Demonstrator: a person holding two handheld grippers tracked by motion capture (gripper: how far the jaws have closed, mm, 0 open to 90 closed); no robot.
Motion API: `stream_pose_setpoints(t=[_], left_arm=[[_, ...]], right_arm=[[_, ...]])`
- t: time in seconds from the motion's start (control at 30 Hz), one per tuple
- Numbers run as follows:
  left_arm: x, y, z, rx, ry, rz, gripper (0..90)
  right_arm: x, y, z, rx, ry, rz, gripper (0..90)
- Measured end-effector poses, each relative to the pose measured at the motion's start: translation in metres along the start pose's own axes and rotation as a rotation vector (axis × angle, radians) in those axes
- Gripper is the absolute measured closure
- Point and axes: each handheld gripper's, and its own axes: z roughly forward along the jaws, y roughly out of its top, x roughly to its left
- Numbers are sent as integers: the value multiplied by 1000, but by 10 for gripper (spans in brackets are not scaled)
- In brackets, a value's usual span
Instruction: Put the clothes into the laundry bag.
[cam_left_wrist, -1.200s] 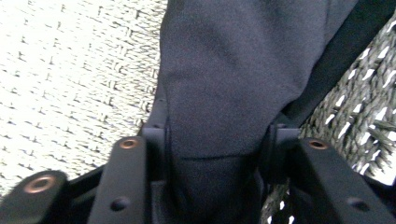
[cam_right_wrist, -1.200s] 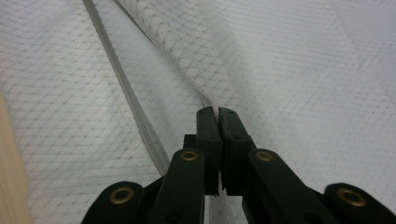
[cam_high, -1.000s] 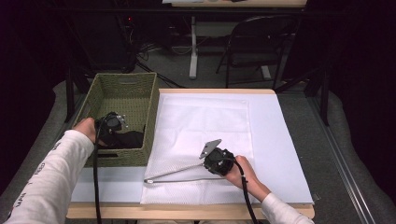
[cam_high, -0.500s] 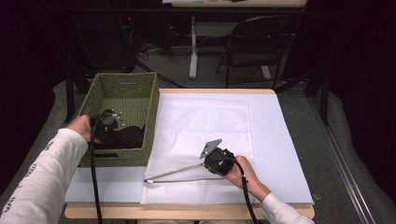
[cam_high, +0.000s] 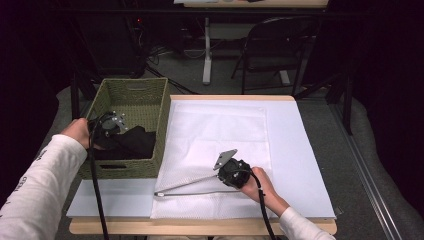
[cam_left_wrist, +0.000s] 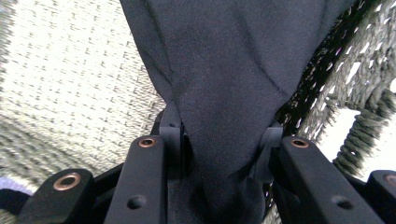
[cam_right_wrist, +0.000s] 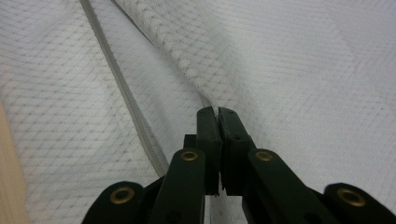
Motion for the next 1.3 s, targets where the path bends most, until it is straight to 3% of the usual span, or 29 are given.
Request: stream_pose_setpoints(t=[0.13, 0.43, 0.8, 1.27, 1.3], left_arm=[[2, 1, -5, 8, 0, -30, 660], [1, 4, -15, 18, 23, -21, 662], [-1, 10, -34, 38, 40, 12, 663], [-9, 22, -75, 63, 60, 51, 662], [-9, 22, -78, 60, 65, 51, 662]], right_arm=[[0, 0, 0, 4, -1, -1, 887], [-1, -1, 1, 6, 4, 1, 887], [-1, -1, 1, 0, -5, 0, 888], [0, -2, 0, -4, -9, 4, 888], [2, -3, -1, 8, -13, 41, 888]])
